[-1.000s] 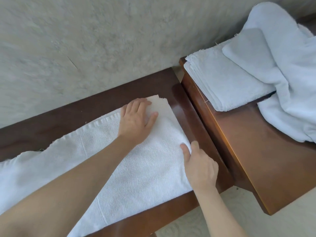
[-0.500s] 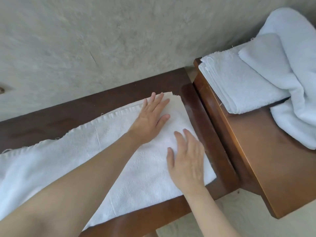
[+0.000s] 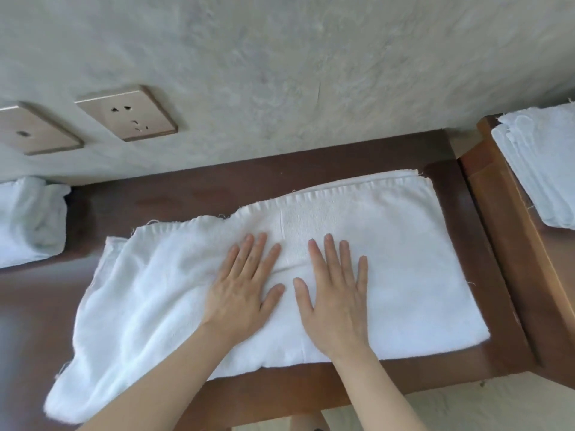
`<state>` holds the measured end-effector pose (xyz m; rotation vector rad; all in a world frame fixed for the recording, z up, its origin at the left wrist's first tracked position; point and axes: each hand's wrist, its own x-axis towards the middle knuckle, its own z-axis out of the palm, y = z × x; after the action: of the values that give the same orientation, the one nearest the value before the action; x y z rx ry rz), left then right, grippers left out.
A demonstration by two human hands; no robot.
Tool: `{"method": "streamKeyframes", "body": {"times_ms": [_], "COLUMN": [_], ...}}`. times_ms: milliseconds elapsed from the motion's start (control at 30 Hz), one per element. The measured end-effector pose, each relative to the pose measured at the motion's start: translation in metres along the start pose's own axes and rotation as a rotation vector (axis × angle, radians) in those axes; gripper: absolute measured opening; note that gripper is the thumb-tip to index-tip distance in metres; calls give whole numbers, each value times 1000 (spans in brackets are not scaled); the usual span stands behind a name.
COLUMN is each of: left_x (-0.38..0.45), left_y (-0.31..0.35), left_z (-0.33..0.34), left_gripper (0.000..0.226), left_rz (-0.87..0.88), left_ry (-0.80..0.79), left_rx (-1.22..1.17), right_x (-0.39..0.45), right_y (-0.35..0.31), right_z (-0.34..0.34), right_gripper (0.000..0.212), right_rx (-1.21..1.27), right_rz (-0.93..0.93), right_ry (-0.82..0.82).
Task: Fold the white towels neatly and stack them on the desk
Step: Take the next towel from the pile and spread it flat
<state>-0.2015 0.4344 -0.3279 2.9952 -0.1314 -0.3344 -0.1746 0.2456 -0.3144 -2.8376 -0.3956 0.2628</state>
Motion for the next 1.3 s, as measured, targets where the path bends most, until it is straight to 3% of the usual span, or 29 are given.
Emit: {"method": "streamKeyframes", "body": {"times_ms": [200, 400, 500, 633, 733, 800, 867, 967, 1033, 1067, 1167, 1233, 1300], "left_x": [2, -66, -92, -94, -83, -75, -65, -55, -53, -52, -50, -53, -57], "left_y": [-28, -126, -160, -176, -181, -182, -188, -195, -187, -181, -167, -163, -160], "left_z": [-14, -21, -17, -23, -31, -37, -43, -64, -79, -81, -77, -73, -74], "left_gripper": [55, 69, 73, 64, 59, 58, 62, 69, 54, 46, 40, 35, 44], "left_rz": [34, -305, -350, -649, -709, -829, -937, -875, -748, -671, -537, -483, -425], "left_ry": [126, 34, 24, 172, 325, 312, 189, -173, -409, -434, -255, -252, -349], "left_rx": [-19, -130, -158, -467, -739, -986, -1156, -1447, -1531, -1483, -1288, -1416, -1531], "right_x": [-3, -3, -4, -3, 2, 4, 4, 1, -2, -3, -5, -5, -4], "right_y": [-16, -44, -87, -153, -188, -198, -200, -199, -200, -201, -200, -196, -193], "right_z": [30, 28, 28, 36, 49, 57, 62, 65, 67, 67, 67, 66, 64], "right_gripper": [62, 69, 68, 64, 64, 66, 67, 71, 75, 77, 78, 78, 76], "right_rx": [-157, -130, -95, -16, 29, 29, 14, 35, 85, 117, 170, 182, 197], "right_rz": [-42, 88, 11, -163, -180, -137, -107, -96, -73, -60, -45, -48, -40], "right_ry": [-58, -60, -68, -89, -104, -114, -115, -89, -72, -63, -52, -47, -40]}}
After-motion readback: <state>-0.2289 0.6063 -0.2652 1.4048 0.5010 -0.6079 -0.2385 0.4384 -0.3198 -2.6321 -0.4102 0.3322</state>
